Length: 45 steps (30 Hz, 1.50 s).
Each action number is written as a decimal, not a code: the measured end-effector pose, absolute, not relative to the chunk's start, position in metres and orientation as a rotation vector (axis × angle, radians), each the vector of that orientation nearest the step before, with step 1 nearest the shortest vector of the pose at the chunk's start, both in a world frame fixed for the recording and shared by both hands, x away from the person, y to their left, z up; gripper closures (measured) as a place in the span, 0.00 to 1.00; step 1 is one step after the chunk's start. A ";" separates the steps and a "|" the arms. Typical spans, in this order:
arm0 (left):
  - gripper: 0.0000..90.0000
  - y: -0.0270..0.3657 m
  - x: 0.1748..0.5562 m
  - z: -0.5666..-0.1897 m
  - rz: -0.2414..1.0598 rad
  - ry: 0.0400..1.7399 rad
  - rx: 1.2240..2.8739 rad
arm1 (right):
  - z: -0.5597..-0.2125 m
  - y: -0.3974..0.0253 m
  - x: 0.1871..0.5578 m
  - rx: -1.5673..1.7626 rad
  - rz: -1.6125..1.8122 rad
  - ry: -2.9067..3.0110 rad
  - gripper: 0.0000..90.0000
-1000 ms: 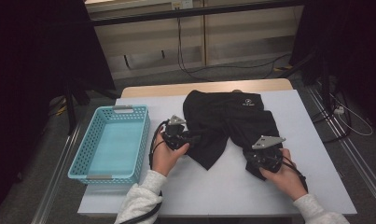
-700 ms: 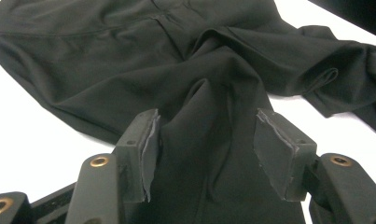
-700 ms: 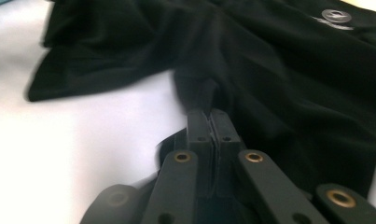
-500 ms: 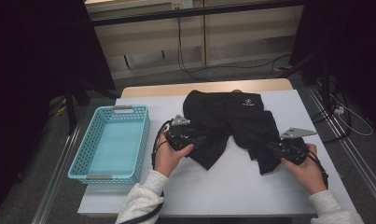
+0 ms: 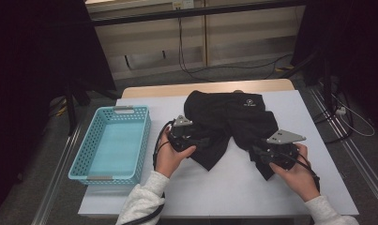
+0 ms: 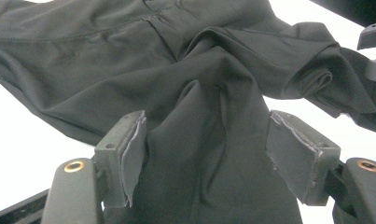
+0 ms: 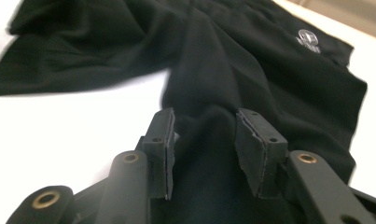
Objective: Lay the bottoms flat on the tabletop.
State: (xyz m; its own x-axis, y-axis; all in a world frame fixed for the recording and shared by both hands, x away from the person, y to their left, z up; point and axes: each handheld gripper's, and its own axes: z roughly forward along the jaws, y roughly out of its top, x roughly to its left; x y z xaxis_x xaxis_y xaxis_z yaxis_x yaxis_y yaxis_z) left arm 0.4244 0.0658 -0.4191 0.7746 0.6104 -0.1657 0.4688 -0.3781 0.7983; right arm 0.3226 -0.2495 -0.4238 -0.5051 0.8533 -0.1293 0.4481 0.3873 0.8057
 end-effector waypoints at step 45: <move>0.32 0.059 0.417 -0.419 0.164 0.779 2.057 | -0.437 -0.201 0.301 1.012 1.160 2.422 0.71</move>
